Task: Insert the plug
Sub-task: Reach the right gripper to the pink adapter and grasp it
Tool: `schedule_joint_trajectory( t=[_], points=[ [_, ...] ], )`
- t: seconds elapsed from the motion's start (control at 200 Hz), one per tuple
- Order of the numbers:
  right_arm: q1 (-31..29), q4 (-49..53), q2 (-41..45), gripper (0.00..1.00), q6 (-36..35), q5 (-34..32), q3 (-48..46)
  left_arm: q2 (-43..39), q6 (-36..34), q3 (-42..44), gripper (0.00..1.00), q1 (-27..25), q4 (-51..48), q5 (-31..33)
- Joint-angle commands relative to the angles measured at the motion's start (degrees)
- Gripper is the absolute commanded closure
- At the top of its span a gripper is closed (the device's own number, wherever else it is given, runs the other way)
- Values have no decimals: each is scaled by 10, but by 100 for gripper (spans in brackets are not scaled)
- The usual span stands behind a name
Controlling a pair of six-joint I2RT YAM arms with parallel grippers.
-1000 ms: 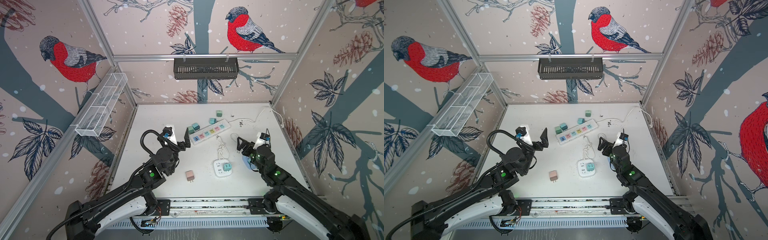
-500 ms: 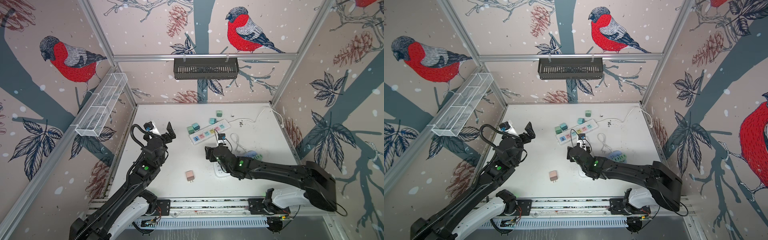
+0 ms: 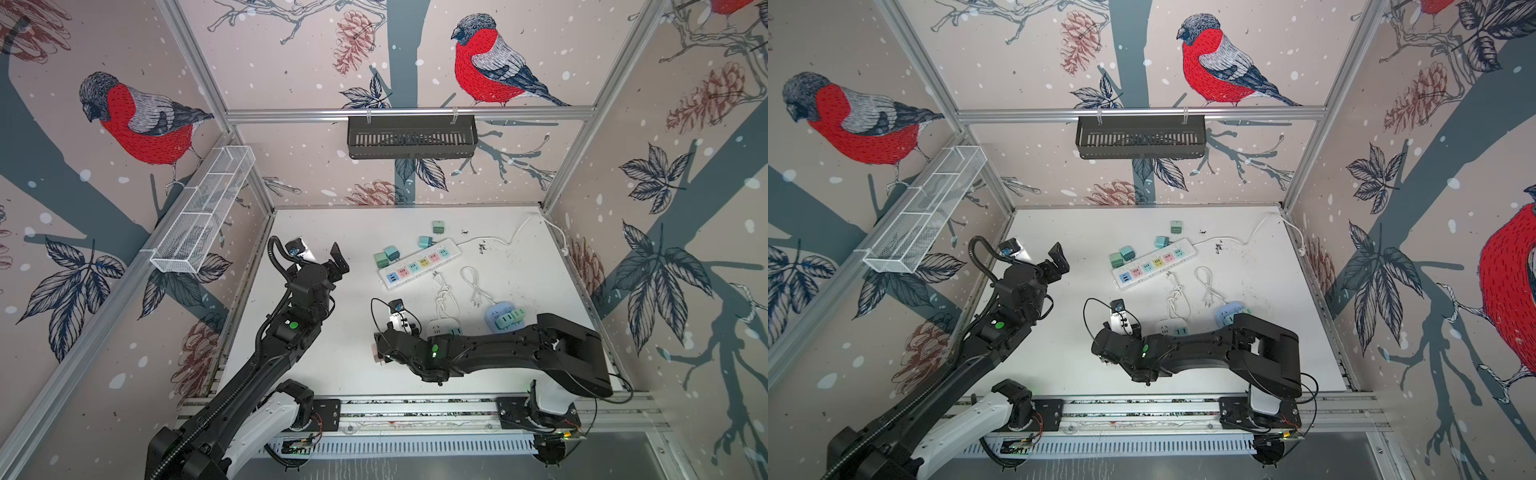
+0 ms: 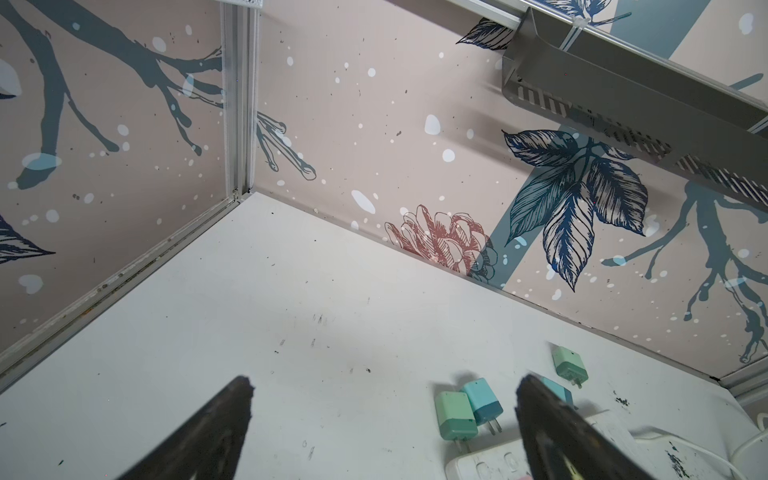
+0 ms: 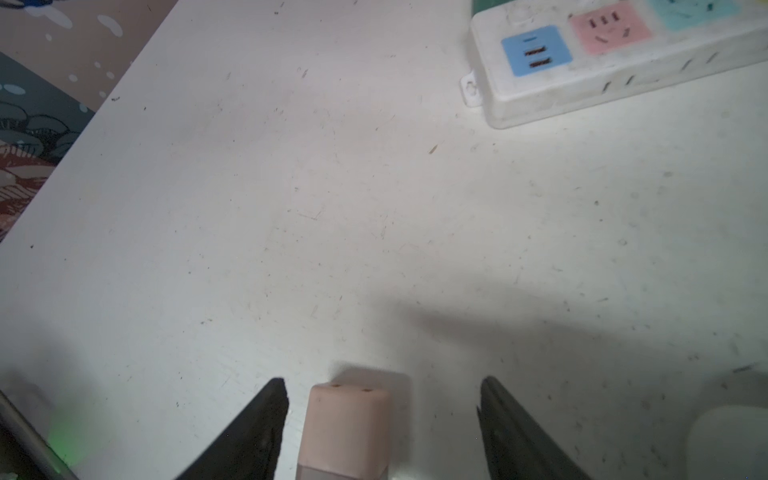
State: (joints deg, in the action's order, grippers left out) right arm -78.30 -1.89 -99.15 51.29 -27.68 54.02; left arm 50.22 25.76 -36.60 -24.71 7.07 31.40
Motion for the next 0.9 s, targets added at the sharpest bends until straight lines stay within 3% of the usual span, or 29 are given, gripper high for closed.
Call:
schedule_joint_trajectory(
  t=[0.0, 0.575, 0.896],
  points=[
    [-10, -1, -21, 27, 23, -1, 14, -5, 17, -8, 2, 3, -4, -10],
    [-29, 7, -98, 26, 20, 34, 58, 1, -33, -29, 2, 5, -8, 1],
    [-34, 19, -104, 28, 2, 43, 67, 21, -45, -25, 2, 7, 38, -45]
  ],
)
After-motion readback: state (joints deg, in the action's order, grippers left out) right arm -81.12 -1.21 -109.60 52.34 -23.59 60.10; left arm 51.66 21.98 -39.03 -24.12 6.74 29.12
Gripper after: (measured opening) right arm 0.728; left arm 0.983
